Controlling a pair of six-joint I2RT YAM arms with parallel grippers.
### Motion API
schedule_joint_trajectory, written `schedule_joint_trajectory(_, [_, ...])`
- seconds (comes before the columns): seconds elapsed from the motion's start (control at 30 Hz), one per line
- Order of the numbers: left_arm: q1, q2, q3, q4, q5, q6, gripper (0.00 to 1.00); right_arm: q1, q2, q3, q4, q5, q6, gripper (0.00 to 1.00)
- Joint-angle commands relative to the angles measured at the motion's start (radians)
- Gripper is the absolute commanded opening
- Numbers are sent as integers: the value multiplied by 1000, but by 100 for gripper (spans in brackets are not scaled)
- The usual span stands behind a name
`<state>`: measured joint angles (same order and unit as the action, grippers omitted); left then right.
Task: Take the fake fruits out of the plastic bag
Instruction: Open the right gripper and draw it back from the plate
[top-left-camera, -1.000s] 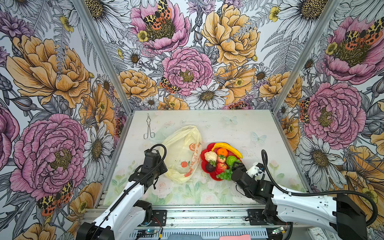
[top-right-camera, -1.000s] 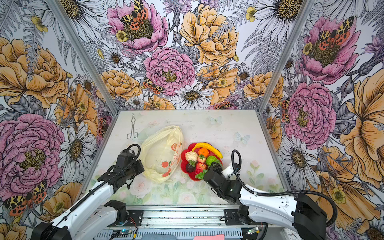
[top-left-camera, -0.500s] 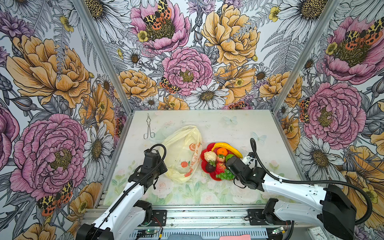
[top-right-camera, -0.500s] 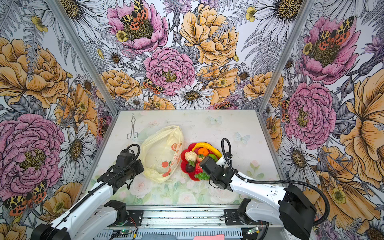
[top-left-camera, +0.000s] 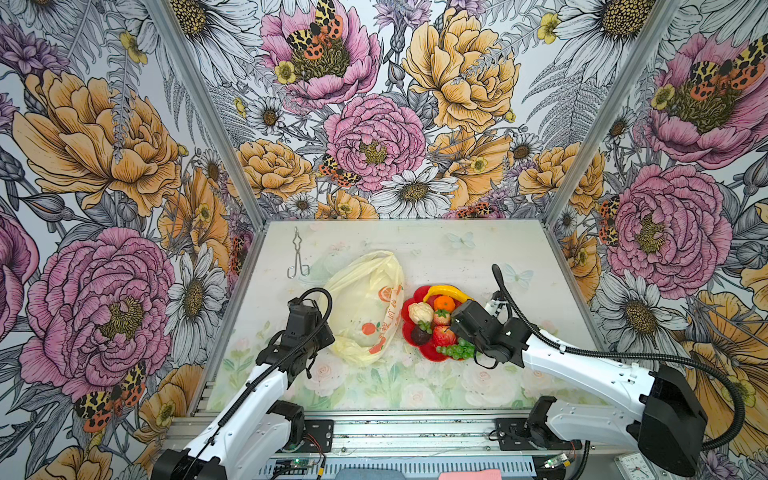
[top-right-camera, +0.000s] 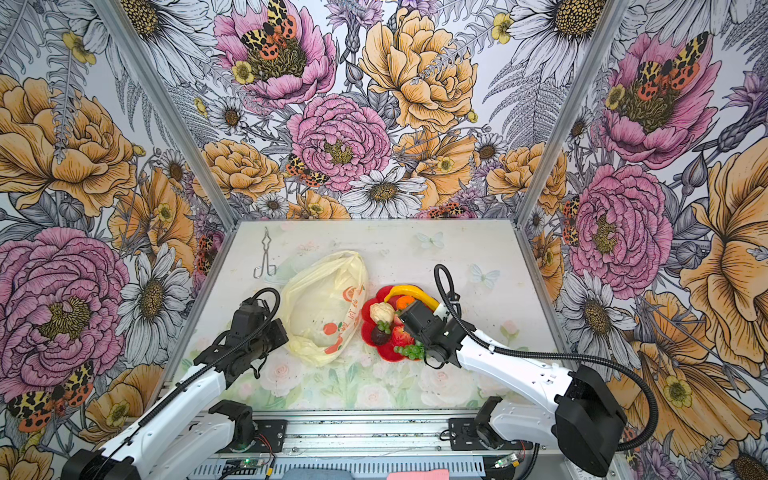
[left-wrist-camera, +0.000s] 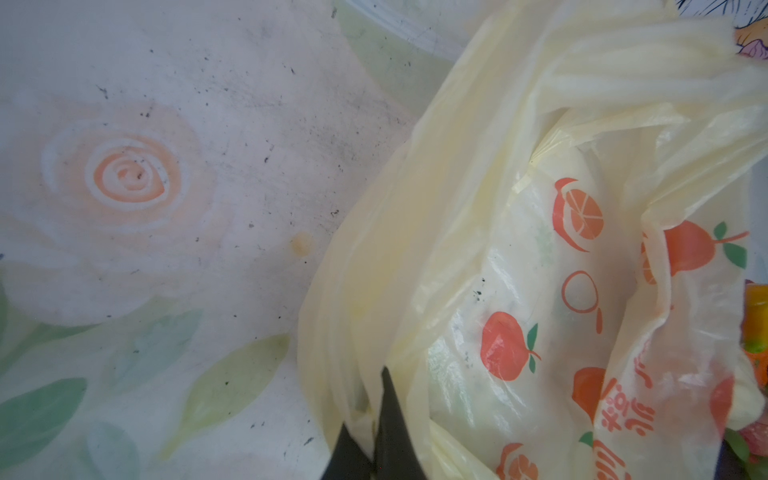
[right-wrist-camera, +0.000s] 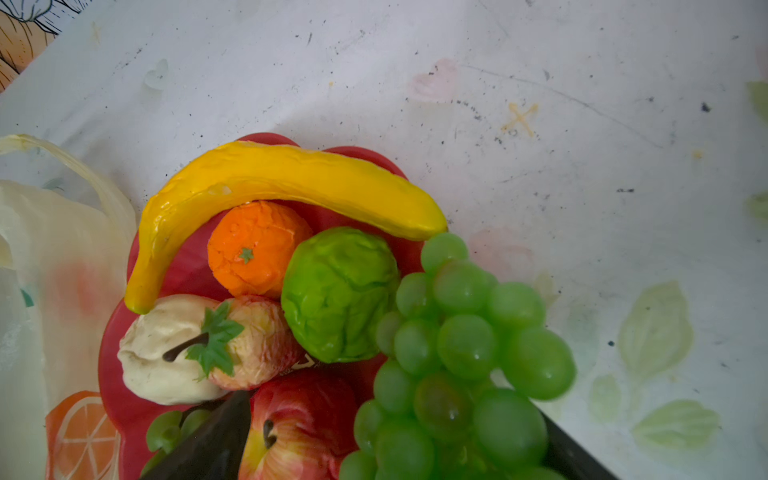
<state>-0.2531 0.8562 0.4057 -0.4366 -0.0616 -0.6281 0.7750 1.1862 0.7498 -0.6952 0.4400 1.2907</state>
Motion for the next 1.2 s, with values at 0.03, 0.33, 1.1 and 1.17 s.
schedule_joint_trajectory(0.03, [-6,-13,-5,20,3,14,0,-17,19,49,-11,-24,-71,96])
schedule_joint_trajectory(0.33, [-6,-19,-7,19,2,13,0,-20,106,104,90,-126,-135,92])
schedule_joint_trajectory(1.1, [-4,-17,-5,19,2,14,0,-32,116,165,10,-213,-312,100])
schedule_joint_trajectory(1.17, [-4,-20,-7,19,0,13,0,-42,111,164,-3,-227,-333,100])
